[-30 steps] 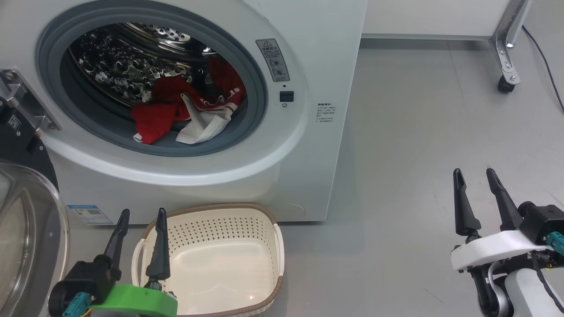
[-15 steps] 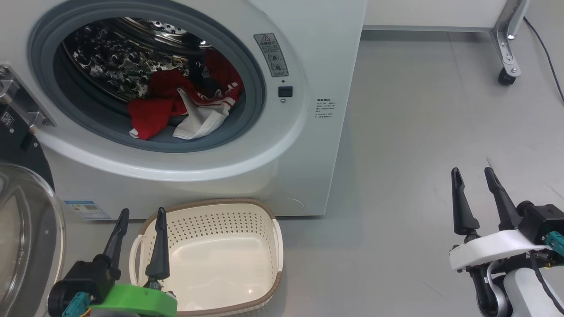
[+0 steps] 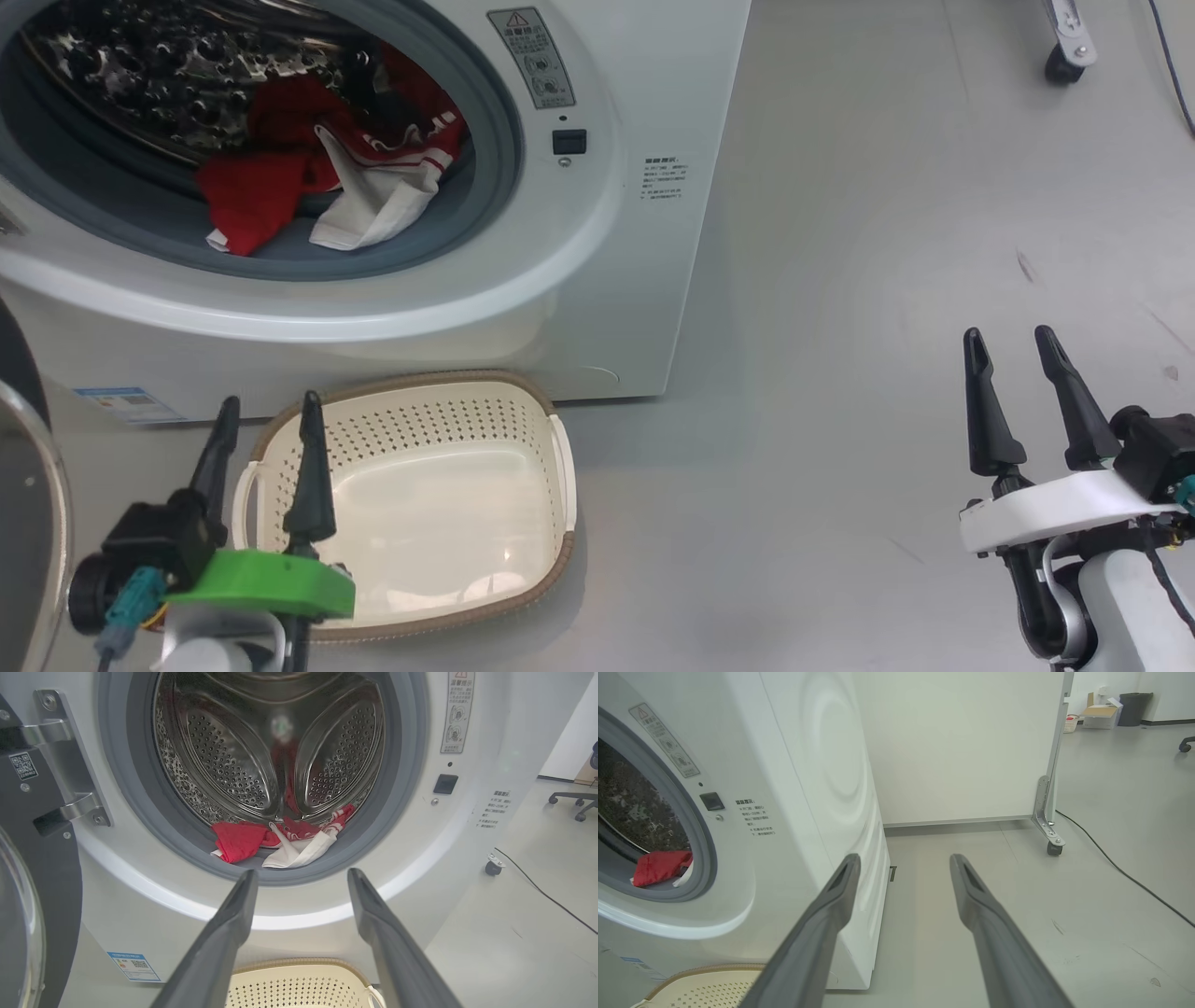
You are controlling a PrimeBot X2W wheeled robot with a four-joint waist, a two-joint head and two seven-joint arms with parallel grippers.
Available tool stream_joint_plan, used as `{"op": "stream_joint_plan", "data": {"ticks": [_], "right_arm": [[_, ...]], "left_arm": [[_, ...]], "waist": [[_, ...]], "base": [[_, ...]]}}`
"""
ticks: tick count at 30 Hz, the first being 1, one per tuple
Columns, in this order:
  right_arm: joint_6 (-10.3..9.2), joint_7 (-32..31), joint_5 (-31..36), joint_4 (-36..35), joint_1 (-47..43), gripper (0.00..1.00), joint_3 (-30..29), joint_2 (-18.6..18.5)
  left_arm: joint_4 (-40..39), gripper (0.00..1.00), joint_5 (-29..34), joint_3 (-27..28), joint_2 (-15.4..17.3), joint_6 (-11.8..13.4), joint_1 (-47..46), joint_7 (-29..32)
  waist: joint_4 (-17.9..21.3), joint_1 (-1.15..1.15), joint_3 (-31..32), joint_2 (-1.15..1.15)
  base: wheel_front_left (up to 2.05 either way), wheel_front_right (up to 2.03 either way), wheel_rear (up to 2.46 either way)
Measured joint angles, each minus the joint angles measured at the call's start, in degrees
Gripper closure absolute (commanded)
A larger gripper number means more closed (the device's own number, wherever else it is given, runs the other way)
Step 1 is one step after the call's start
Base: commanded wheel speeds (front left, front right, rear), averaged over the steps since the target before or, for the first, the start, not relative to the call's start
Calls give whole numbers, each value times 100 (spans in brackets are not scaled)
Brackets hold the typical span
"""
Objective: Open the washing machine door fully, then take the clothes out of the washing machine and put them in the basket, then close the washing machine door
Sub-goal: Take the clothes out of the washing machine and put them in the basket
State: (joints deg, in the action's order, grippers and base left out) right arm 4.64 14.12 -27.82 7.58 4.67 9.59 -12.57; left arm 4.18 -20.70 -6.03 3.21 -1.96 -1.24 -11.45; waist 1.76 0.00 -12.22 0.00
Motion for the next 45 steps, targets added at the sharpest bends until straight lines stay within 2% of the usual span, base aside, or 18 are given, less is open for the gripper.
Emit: {"op": "stream_joint_plan", "data": {"ticks": [7,16,29,35,45], "right_arm": [[43,3,-69,-93,131,0,-26,-16],[88,7,-142,-169,538,0,-86,-8],[178,7,-200,-109,862,0,-135,218],[185,8,-201,-60,1027,0,-151,321],[232,8,-241,60,1041,0,-142,431]], "left_arm": [[-91,0,-2,96,25,129,-745,391],[135,0,-141,542,204,522,-1803,1071],[956,0,-81,877,779,704,-3046,1979],[1422,0,-62,1088,843,773,-3439,2307],[1887,0,-88,1363,942,822,-3976,2426]], "waist": [[232,0,-497,0],[629,0,-1160,0],[1388,0,-1925,0],[1640,0,-2148,0],[1914,0,-2310,0]], "base": [[0,0,0],[0,0,0],[0,0,0],[0,0,0],[0,0,0]]}}
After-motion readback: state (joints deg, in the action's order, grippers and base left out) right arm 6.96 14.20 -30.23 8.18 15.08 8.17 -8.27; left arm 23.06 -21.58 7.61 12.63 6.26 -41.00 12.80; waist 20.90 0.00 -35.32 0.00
